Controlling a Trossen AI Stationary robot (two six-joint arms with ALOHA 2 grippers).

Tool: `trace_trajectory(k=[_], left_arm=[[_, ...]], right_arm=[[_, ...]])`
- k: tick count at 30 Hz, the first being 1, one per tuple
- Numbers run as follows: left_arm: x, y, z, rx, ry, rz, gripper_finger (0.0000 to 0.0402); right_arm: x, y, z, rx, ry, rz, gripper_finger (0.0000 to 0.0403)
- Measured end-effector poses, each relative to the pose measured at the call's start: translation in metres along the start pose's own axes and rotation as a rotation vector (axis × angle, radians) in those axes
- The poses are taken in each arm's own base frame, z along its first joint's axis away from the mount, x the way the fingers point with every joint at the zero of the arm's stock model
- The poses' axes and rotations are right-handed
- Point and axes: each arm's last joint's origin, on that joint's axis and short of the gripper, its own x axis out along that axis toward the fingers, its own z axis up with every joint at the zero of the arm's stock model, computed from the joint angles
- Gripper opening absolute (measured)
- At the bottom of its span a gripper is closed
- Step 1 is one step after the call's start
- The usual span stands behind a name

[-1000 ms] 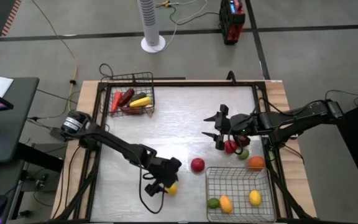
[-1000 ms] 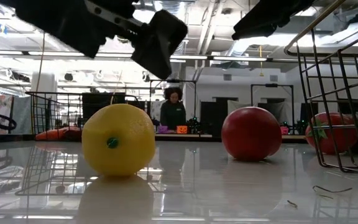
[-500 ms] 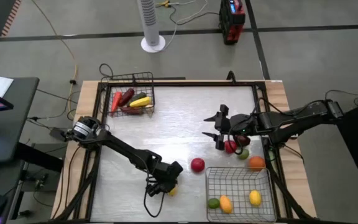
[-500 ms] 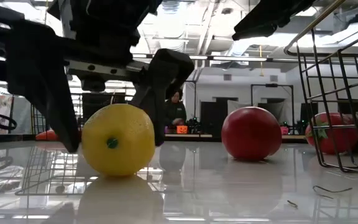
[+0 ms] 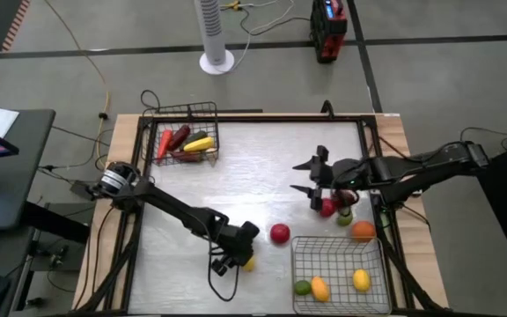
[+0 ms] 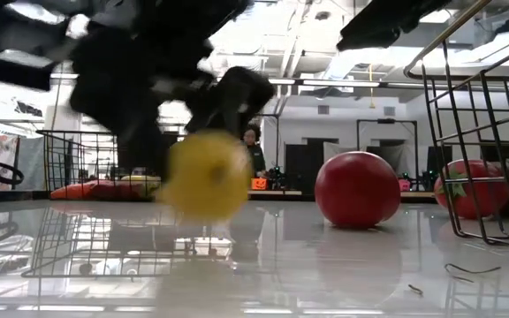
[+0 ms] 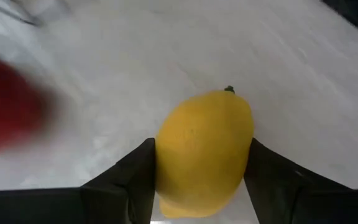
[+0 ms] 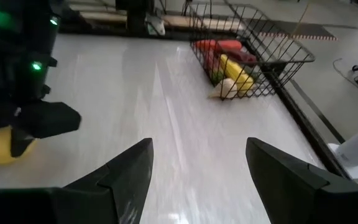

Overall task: Sort produce into baskets
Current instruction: Put the lemon into the gold wire basket, then put the left tomato into the gold wire basket

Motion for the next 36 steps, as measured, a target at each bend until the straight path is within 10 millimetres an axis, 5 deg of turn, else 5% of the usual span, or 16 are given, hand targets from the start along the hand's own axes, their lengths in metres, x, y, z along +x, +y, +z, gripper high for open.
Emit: trace_trajectory(k=[6,11,22,27,36], left_arm=[[-0.042,0.024,0.029,-0.025,-0.237,0.148,0.0191],[-0.057,0.049,0.050,-0.048,-0.535,0.287,0.0196],[-0.007,0.076,0.080,-0.035,-0.826,0.213,0.0200],[0.019,0.084,0.087,-0.134,-0.719,0.167,0.0218],[0.012,0.091,0.095,-0.075,-0.529,0.165,0.0321]], right_arm=[[-0.028,-0.005,0.005,0.041,-0.066,0.018,0.0286],[-0.038,-0.005,0.005,0.051,-0.097,0.042,0.0286],[-0.043,-0.008,-0.001,0.050,-0.105,-0.003,0.0286],[-0.048,-0.008,-0.001,0.056,-0.121,0.006,0.0286],[-0.051,-0.004,-0.003,0.042,-0.101,0.026,0.0286]])
